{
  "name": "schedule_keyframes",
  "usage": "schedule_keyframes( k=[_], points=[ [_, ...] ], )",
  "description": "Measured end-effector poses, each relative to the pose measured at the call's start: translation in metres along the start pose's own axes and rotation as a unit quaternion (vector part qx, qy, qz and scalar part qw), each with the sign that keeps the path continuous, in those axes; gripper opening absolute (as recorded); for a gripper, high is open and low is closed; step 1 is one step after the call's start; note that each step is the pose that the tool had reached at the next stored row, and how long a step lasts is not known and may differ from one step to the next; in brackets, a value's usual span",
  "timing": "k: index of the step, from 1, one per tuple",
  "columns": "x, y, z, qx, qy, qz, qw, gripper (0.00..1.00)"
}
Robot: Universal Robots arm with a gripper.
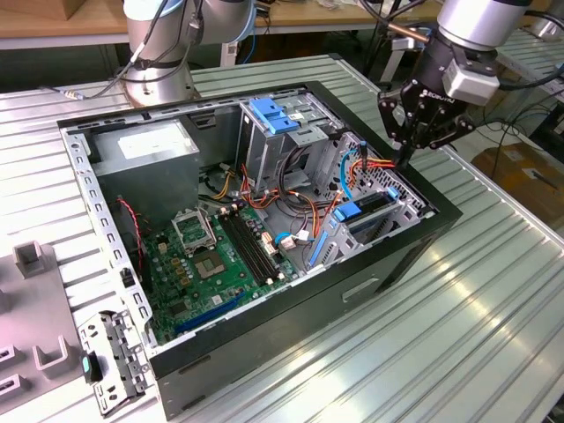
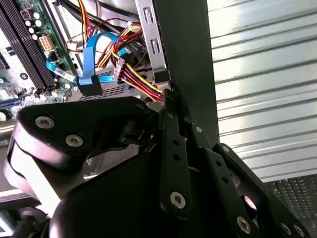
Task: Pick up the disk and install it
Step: 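Insert the first disk wire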
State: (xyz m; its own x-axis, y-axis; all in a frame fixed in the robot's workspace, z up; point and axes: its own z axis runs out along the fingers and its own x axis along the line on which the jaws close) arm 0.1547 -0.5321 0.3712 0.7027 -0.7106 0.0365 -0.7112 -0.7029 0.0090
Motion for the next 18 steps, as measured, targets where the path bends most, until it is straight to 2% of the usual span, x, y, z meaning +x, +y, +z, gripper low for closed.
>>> schedule_keyframes(
  k=[2, 3, 5, 7, 11, 14, 16, 17, 18],
  points=[
    [0.0000, 0.0000, 0.0000, -0.0006, -0.0002, 0.016, 0.99987, 0.16],
    [0.0000, 0.0000, 0.0000, -0.0012, -0.0003, 0.032, 0.99947, 0.16],
    [0.0000, 0.0000, 0.0000, -0.0023, -0.0006, 0.062, 0.99809, 0.16],
    [0.0000, 0.0000, 0.0000, -0.0029, -0.0007, 0.079, 0.99691, 0.16],
    [0.0000, 0.0000, 0.0000, -0.0041, -0.0010, 0.111, 0.99376, 0.16],
    [-0.0002, 0.0001, 0.0001, -0.0049, -0.0012, 0.134, 0.99091, 0.16],
    [-0.0050, 0.0050, 0.0001, -0.0050, -0.0013, 0.136, 0.99074, 0.16],
    [-0.0063, 0.0064, 0.0001, -0.0051, -0.0012, 0.141, 0.99006, 0.16],
    [-0.0064, 0.0064, 0.0002, -0.0057, -0.0014, 0.154, 0.98802, 0.16]
  ],
)
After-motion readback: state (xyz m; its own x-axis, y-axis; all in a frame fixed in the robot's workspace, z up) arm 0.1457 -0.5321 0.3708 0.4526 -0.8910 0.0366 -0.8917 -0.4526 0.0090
